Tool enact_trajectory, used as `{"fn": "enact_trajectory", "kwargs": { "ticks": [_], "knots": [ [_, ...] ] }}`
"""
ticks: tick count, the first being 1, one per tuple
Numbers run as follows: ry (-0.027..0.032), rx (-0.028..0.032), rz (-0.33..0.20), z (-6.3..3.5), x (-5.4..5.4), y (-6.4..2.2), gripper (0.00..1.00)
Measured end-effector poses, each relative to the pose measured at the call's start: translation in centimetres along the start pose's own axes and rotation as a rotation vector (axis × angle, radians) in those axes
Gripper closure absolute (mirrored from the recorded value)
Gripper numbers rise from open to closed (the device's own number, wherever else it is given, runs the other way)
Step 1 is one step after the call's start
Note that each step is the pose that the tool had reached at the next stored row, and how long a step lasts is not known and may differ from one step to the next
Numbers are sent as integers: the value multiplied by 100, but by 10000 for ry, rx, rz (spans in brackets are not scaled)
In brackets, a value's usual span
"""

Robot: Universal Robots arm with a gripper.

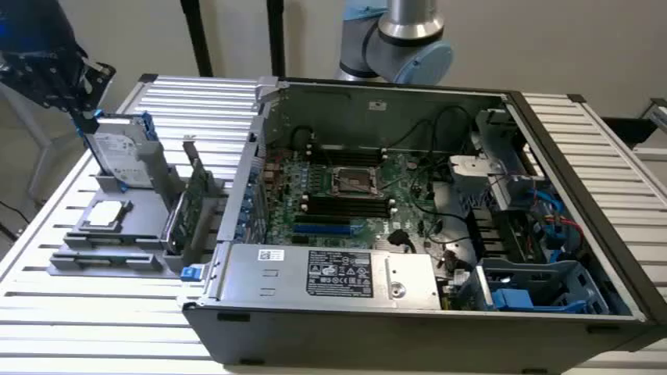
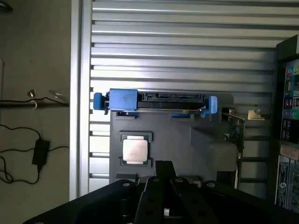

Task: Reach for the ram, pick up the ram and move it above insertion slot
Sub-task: 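Reach for the ram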

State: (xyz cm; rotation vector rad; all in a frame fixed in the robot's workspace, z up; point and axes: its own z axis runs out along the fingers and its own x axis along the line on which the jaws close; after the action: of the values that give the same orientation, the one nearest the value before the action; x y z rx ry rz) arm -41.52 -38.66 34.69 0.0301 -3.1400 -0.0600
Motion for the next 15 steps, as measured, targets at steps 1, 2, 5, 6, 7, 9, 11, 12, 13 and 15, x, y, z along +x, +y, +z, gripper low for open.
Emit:
{"fn": "enact_trajectory", "kwargs": {
  "ticks": [1,2,5,6,7,9,11,12,13,15],
  "knots": [
    [0,0,1,0,0,0,89],
    [0,0,0,0,0,0,89],
    [0,0,1,0,0,0,89],
    [0,0,0,0,0,0,89],
    [0,0,1,0,0,0,89],
    [0,0,0,0,0,0,89],
    [0,0,0,0,0,0,89],
    [3,2,1,-1,0,-3,89],
    [3,1,0,-2,1,-13,89],
    [1,0,1,-3,-1,-69,89]
  ]
}}
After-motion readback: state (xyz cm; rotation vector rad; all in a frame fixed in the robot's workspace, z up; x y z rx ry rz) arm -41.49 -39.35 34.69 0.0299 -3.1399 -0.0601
